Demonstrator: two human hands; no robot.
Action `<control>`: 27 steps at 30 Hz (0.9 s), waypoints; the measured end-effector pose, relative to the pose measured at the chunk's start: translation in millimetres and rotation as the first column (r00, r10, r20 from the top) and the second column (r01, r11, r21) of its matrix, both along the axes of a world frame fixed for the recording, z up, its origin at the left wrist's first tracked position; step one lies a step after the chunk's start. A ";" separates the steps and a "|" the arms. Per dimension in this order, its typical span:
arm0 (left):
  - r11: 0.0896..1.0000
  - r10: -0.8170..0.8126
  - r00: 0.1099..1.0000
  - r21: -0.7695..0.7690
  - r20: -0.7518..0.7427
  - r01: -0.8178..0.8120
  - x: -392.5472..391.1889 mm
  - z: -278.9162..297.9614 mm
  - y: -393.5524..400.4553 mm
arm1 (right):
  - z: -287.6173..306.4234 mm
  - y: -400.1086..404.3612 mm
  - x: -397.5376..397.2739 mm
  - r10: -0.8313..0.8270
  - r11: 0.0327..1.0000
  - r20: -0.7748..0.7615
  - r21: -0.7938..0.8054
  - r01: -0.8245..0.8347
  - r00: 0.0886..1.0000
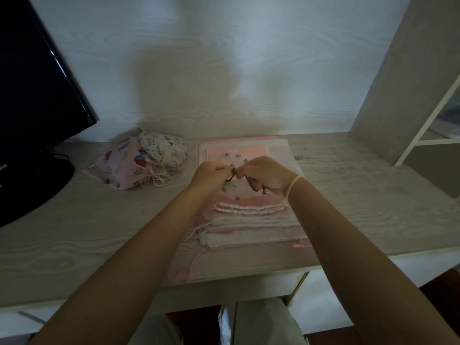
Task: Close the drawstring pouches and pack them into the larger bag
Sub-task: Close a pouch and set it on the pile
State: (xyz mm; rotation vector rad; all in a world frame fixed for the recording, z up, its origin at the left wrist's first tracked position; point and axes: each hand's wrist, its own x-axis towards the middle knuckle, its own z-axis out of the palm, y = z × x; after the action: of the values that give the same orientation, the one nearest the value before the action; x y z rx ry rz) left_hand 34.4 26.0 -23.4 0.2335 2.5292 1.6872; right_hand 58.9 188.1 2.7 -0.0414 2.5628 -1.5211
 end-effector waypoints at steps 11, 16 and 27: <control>0.995 -0.099 0.993 0.019 0.066 0.098 6.1 -1.9 -3.3 | 25.9 -10.5 -9.8 -0.034 0.868 -0.087 -0.496 -0.014 0.996; 0.979 -0.163 0.958 0.155 0.234 0.129 0.5 2.6 -10.7 | 14.9 -5.0 -8.4 -0.044 0.987 -0.180 -0.162 0.015 0.983; 0.939 -0.213 0.897 0.334 0.387 0.079 -3.4 -1.5 -11.1 | -18.7 -19.6 -8.2 -0.023 0.951 -0.363 0.279 0.132 0.932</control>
State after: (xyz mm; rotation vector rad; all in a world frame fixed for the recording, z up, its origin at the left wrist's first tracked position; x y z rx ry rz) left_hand 30.9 14.9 -24.9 0.0691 1.8880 1.8341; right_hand 50.7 168.6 -16.0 -0.1970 3.0931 -1.2228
